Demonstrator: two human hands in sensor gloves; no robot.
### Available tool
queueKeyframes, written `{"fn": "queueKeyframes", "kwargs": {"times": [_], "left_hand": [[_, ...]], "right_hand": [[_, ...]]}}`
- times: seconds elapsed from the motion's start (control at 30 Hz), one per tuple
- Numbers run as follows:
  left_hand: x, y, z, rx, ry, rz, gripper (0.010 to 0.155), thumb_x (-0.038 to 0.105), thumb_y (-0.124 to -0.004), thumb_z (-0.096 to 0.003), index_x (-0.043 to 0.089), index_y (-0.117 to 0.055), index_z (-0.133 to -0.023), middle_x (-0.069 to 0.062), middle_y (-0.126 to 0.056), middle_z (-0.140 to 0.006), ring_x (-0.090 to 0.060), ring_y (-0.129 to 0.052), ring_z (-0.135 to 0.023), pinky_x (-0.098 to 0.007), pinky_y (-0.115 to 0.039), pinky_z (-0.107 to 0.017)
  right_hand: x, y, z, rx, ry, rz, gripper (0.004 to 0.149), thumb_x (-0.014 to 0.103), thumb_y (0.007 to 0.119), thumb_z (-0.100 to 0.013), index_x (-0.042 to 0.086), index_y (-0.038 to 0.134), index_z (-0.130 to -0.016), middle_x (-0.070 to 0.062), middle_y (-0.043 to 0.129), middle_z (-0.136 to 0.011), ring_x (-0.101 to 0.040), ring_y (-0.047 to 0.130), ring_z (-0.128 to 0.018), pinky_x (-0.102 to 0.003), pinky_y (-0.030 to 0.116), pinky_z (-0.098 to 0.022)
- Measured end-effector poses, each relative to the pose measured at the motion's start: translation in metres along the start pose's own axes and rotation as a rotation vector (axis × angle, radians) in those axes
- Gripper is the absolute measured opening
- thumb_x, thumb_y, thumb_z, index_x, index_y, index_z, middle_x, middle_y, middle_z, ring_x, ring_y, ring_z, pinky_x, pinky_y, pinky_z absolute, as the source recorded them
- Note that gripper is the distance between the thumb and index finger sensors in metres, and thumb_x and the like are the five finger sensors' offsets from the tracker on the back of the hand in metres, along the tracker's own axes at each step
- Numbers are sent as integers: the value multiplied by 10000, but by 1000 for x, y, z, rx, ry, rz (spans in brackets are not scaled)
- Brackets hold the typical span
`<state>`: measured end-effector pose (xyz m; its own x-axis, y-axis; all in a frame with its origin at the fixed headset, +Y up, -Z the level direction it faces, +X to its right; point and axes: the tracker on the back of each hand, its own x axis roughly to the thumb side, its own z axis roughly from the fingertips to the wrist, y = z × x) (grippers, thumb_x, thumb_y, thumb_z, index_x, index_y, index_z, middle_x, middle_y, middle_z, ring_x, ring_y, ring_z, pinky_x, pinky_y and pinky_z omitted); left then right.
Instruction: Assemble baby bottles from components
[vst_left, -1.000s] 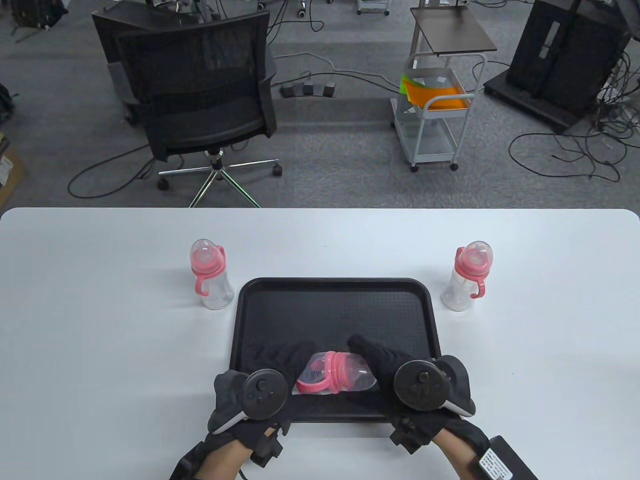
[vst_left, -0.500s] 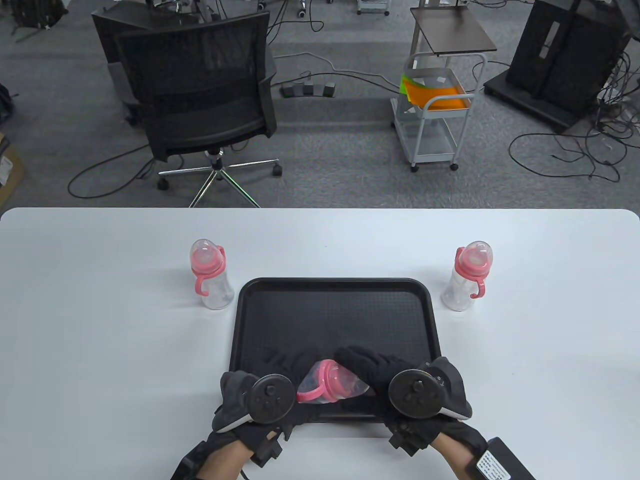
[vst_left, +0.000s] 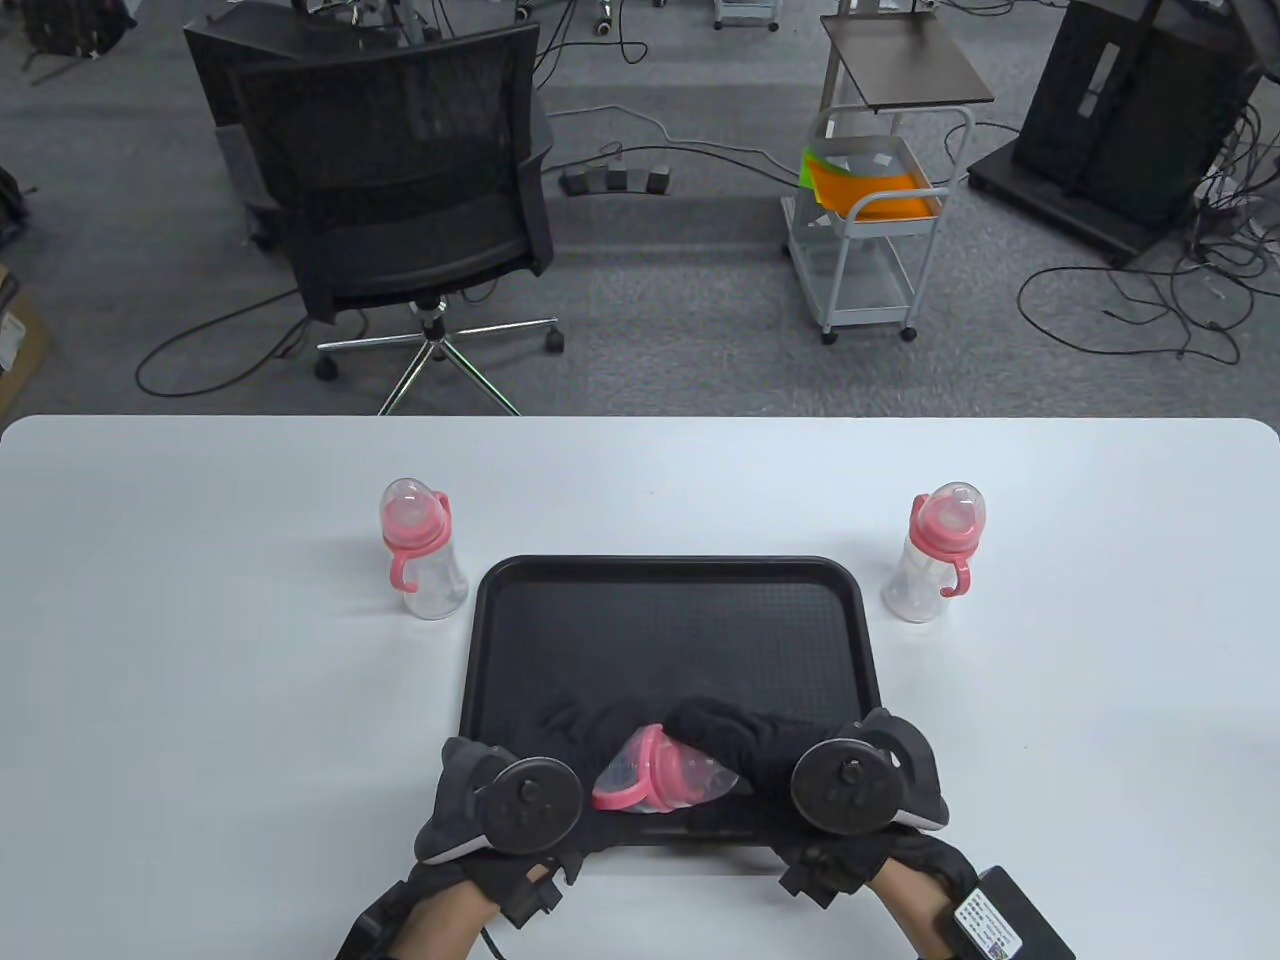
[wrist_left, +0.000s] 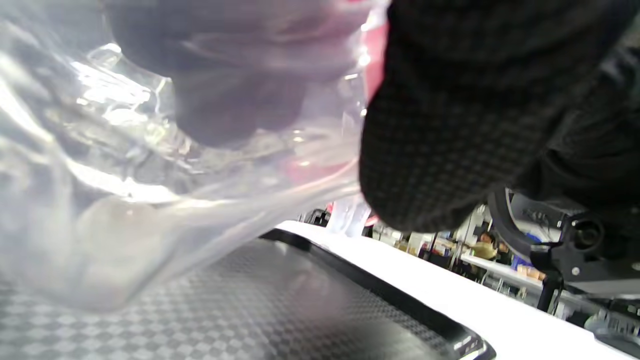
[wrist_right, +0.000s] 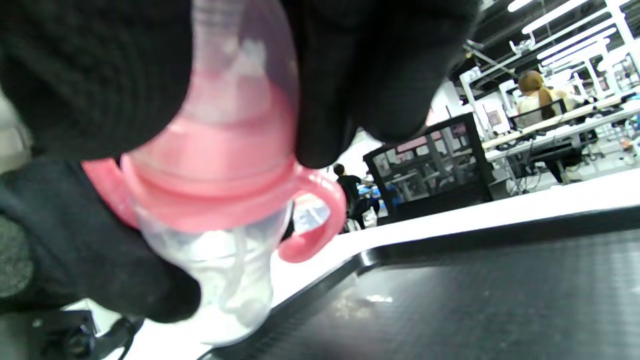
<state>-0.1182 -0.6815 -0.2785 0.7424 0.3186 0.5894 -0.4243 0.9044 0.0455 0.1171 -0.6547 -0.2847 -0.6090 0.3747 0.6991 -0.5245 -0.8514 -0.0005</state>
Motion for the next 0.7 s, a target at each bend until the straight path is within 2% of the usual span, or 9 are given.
{"fn": "queueKeyframes", "kwargs": {"times": [0.03, 0.1, 0.17, 0.2, 0.23, 0.4, 0.53, 0.6, 0.7], "left_hand": [[2, -1, -1, -56, 13, -15, 1036, 524, -1166, -272, 192, -611, -1081, -88, -817, -1031, -327, -975, -915, -585, -650, -800], [5, -1, 2, 44, 9, -65, 1042, 533, -1168, -242, 232, -610, -1068, -63, -846, -1002, -304, -1003, -885, -581, -667, -790], [8, -1, 2, -26, 33, -62, 1130, 615, -1129, -264, 301, -451, -1112, -54, -821, -1016, -332, -971, -908, -641, -646, -773], [9, 0, 3, 13, 31, -72, 1078, 638, -1124, -252, 308, -542, -1098, -101, -847, -999, -360, -968, -899, -669, -645, -753], [11, 1, 1, -5, 45, -101, 1053, 662, -1109, -256, 297, -580, -1090, -98, -849, -1000, -360, -966, -899, -672, -648, -750], [14, 11, 7, 33, 47, -100, 1049, 690, -1088, -266, 205, -618, -1068, -98, -815, -1024, -385, -959, -903, -665, -678, -735], [9, 27, 11, 119, 46, -70, 1034, 692, -1098, -261, 217, -638, -1056, -51, -824, -1018, -380, -992, -869, -633, -730, -729], [-3, 39, 14, 180, 119, 1, 1032, 690, -1095, -265, 218, -631, -1057, -81, -817, -1019, -387, -993, -864, -629, -741, -724], [-36, 60, 27, 327, 284, 170, 1040, 681, -1098, -278, 207, -615, -1068, -94, -795, -1033, -413, -972, -875, -638, -725, -731]], "right_hand": [[1, 3, 0, 19, 9, -28, 826, 481, 931, -268, 268, 627, -1006, -68, 793, -976, -230, 1000, -777, -375, 924, -547], [5, 1, 1, -27, 0, 13, 838, 481, 949, -271, 272, 612, -1009, -71, 779, -984, -243, 985, -784, -387, 913, -539], [12, 3, -1, 26, 2, 18, 862, 450, 947, -292, 196, 574, -1026, -143, 751, -983, -309, 962, -772, -431, 892, -508], [14, 4, 0, 20, 5, 40, 863, 441, 954, -296, 193, 570, -1028, -137, 740, -990, -319, 955, -773, -431, 891, -497], [21, 6, -2, -1, -9, 118, 866, 447, 953, -294, 198, 568, -1029, -124, 737, -993, -317, 958, -766, -423, 894, -484], [43, 10, 0, -89, -41, 152, 895, 418, 974, -305, 174, 527, -1041, -142, 702, -999, -363, 929, -754, -403, 882, -499], [39, 3, -1, -122, -35, 17, 959, 446, 943, -328, 177, 405, -1075, -132, 596, -1055, -349, 887, -839, -416, 866, -576], [31, -2, 0, -155, 26, -79, 974, 487, 884, -358, 159, 322, -1083, -164, 496, -1081, -359, 810, -890, -454, 821, -594], [11, -14, 4, -235, 129, -57, 928, 525, 835, -380, 172, 346, -1086, -153, 520, -1076, -350, 805, -896, -455, 817, -593]]}}
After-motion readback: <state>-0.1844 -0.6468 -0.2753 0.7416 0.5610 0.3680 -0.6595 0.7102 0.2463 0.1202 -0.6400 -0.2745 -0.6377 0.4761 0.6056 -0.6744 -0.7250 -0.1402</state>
